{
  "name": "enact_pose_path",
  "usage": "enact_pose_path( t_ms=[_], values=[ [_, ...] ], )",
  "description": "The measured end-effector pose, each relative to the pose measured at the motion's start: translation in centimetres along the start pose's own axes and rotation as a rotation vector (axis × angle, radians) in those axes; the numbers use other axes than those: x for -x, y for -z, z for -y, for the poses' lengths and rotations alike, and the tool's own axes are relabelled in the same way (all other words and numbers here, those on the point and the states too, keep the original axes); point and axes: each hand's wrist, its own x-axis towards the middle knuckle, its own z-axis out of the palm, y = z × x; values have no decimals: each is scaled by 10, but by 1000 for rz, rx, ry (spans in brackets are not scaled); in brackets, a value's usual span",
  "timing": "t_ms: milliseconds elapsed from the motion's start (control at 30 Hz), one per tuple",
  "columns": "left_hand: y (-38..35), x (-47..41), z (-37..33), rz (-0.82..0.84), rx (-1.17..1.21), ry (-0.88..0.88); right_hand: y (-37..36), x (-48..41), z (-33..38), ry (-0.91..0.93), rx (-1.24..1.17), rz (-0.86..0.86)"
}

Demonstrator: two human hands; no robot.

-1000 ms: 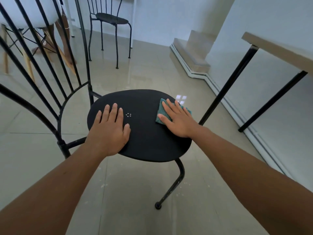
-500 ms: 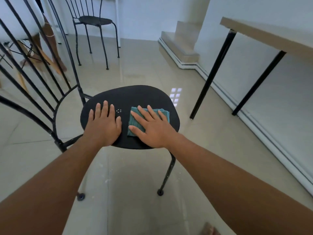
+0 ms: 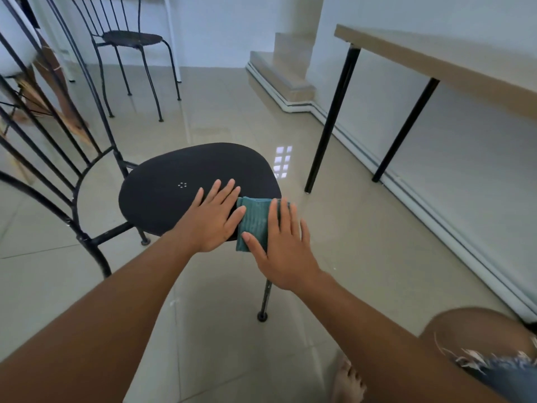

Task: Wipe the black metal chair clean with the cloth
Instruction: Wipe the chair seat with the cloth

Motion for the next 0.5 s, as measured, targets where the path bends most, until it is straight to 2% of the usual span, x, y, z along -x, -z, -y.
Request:
enact_pose_path(
  t_ms=[67, 200, 433, 500],
  values=[
    [-3, -1, -5, -11, -7, -25, -7, 5, 2, -91, -114, 63],
    [-8, -5, -3, -53, -23, -18, -19, -8, 1, -34, -374, 87],
    [-8, -26, 11, -136, -18, 96, -22, -59, -7, -14, -395, 142],
    [-9, -30, 14, -151, -20, 102, -24, -63, -10, -34, -445, 113]
  ],
)
